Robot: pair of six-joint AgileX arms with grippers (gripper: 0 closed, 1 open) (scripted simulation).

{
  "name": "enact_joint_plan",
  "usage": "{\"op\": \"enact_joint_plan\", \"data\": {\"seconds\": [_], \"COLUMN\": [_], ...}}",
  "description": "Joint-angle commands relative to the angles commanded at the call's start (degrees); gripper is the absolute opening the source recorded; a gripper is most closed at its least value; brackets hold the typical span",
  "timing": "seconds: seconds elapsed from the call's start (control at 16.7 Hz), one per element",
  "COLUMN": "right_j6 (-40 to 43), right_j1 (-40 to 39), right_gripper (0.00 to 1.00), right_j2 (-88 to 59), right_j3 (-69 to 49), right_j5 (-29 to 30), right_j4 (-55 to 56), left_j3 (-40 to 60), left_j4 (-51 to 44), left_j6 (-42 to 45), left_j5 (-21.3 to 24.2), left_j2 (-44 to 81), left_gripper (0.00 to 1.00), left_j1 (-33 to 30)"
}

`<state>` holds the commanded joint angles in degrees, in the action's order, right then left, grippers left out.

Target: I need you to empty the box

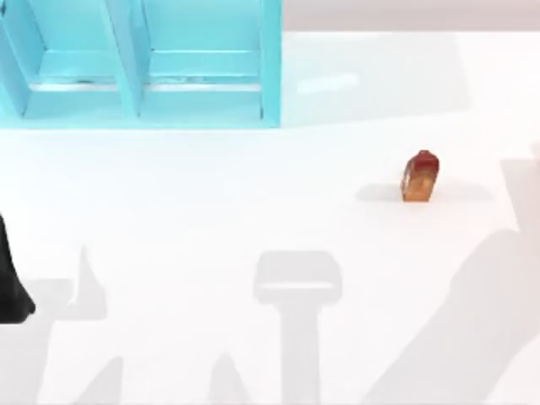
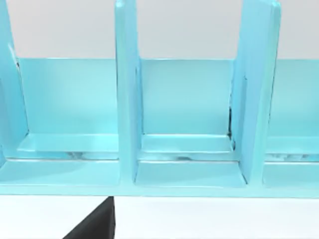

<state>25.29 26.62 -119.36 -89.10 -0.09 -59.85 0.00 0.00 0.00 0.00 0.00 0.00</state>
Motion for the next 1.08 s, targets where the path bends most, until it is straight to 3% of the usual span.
{"op": "enact_joint_plan", "data": {"seconds": [0.48,1.08], "right_j6": [0.0,-0.07], "right_j1": [0.0,0.0], "right_gripper": [0.02,0.0], "right_j2": [0.0,0.07], "right_j3": [0.0,-0.14], "right_j5": [0.0,-0.04], "right_j4": [0.0,-0.17], "left_j3": [0.0,0.0], "left_j4": [0.0,0.0], "left_j6": [0.0,0.0], "left_j5": [0.0,0.0], "left_j2": [0.0,0.0], "left_gripper": [1.0,1.0], "left_j1": [0.0,0.0]}}
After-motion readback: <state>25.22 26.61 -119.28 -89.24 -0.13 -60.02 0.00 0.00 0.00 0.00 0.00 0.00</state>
